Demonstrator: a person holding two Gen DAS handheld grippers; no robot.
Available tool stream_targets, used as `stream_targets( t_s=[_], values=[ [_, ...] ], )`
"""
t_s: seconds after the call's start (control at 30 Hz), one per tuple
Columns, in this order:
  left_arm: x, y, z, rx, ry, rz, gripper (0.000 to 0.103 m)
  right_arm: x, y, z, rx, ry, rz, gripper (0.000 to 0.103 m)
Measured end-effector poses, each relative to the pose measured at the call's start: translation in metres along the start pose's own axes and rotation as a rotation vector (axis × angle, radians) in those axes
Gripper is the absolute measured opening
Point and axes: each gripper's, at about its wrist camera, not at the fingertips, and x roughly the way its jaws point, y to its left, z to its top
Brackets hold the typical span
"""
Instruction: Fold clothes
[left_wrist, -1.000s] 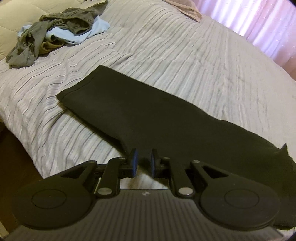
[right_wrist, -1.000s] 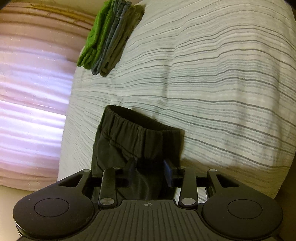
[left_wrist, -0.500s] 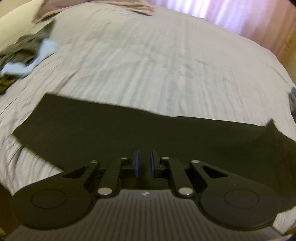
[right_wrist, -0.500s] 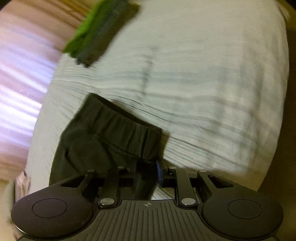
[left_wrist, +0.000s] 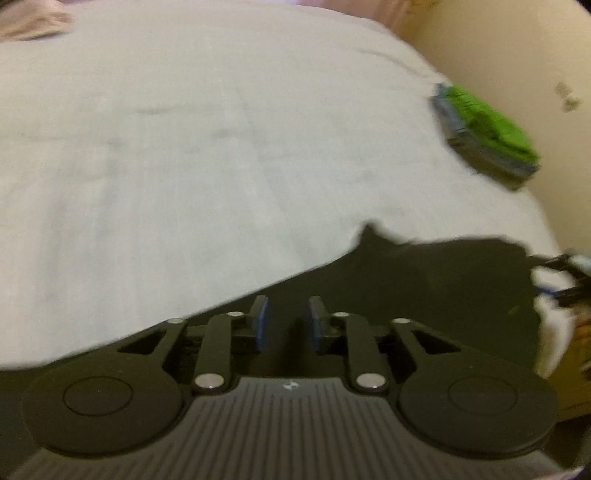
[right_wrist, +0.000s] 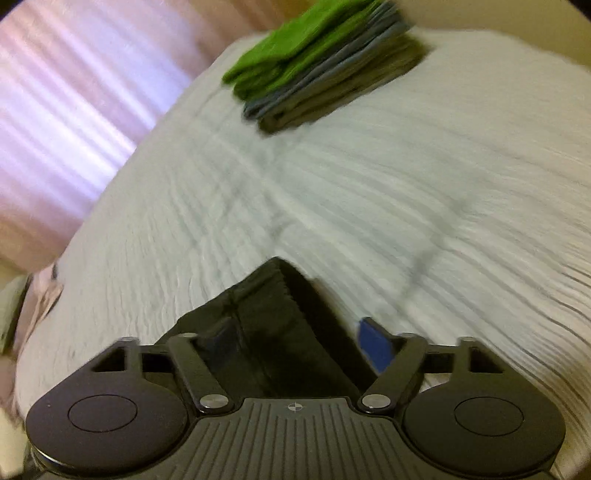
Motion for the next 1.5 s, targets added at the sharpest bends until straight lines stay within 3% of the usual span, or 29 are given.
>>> stream_targets(
  t_s=[0.07,0.2,0.23,0.27,0.3,0.43,0.47,0.53,0.6,0.67,0.7,0.8,0.87,1.0,1.1,1.17,1.27,1.37,1.5],
  values=[
    [0.020,-0.006,0.016,-0.006,0.007,-0.063,0.034,0.016,0.000,0.004,-0.010,0.032,0.028,0.090],
    [0.064,-0.008,0.037,-0.002,0.050,-0.128,0.032,0.026,-0.010,-0.002,-0.001,0.035,0.127,0.090],
    [0.074,-0.006,0.039,-0.001,0.070,-0.149,0.021,0.027,-0.013,-0.004,-0.001,0.035,0.152,0.070],
    [0.082,-0.004,0.038,-0.001,0.084,-0.182,0.001,0.028,-0.017,-0.006,-0.001,0.034,0.178,0.050],
    [0.086,-0.004,0.035,0.010,0.074,-0.200,0.000,0.027,-0.019,-0.008,0.003,0.030,0.184,0.037],
    [0.074,-0.012,0.010,0.178,-0.116,-0.190,0.003,0.013,0.000,-0.020,-0.119,-0.061,0.108,0.027],
    [0.080,-0.008,0.005,0.176,-0.117,-0.180,0.004,0.014,0.003,-0.026,-0.151,-0.081,0.063,0.026],
    [0.099,-0.004,0.000,0.163,-0.094,-0.145,0.005,0.024,0.002,-0.034,-0.165,-0.096,0.003,0.027],
    [0.105,-0.014,-0.002,0.225,-0.105,-0.092,0.007,0.034,0.001,-0.039,-0.130,-0.112,-0.019,0.032],
    [0.097,-0.027,-0.002,0.294,-0.142,-0.034,0.020,0.029,0.012,-0.044,-0.167,-0.173,-0.104,0.059],
    [0.090,-0.028,-0.002,0.304,-0.163,-0.022,0.021,0.023,0.020,-0.050,-0.199,-0.222,-0.145,0.081],
    [0.069,-0.024,-0.006,0.311,-0.215,0.008,0.023,0.001,0.042,-0.075,-0.304,-0.373,-0.252,0.082],
    [0.054,-0.012,-0.017,0.296,-0.239,0.026,0.022,-0.011,0.053,-0.098,-0.360,-0.451,-0.268,0.082],
    [0.018,0.028,-0.059,0.278,-0.275,0.096,0.022,-0.009,0.050,-0.139,-0.345,-0.481,-0.283,0.082],
    [-0.021,0.057,-0.102,0.258,-0.345,0.155,0.023,-0.024,0.048,-0.181,-0.314,-0.541,-0.277,0.082],
    [-0.052,0.075,-0.131,0.220,-0.380,0.200,0.022,-0.039,0.054,-0.210,-0.267,-0.555,-0.241,0.082],
    [-0.104,0.105,-0.176,0.113,-0.370,0.256,0.021,-0.068,0.072,-0.250,-0.183,-0.526,-0.188,0.082],
    [-0.157,0.135,-0.223,0.037,-0.413,0.299,0.021,-0.100,0.093,-0.283,-0.153,-0.520,-0.089,0.082],
    [-0.220,0.179,-0.279,-0.109,-0.454,0.354,0.019,-0.112,0.116,-0.319,-0.088,-0.471,0.028,0.082]
  ],
)
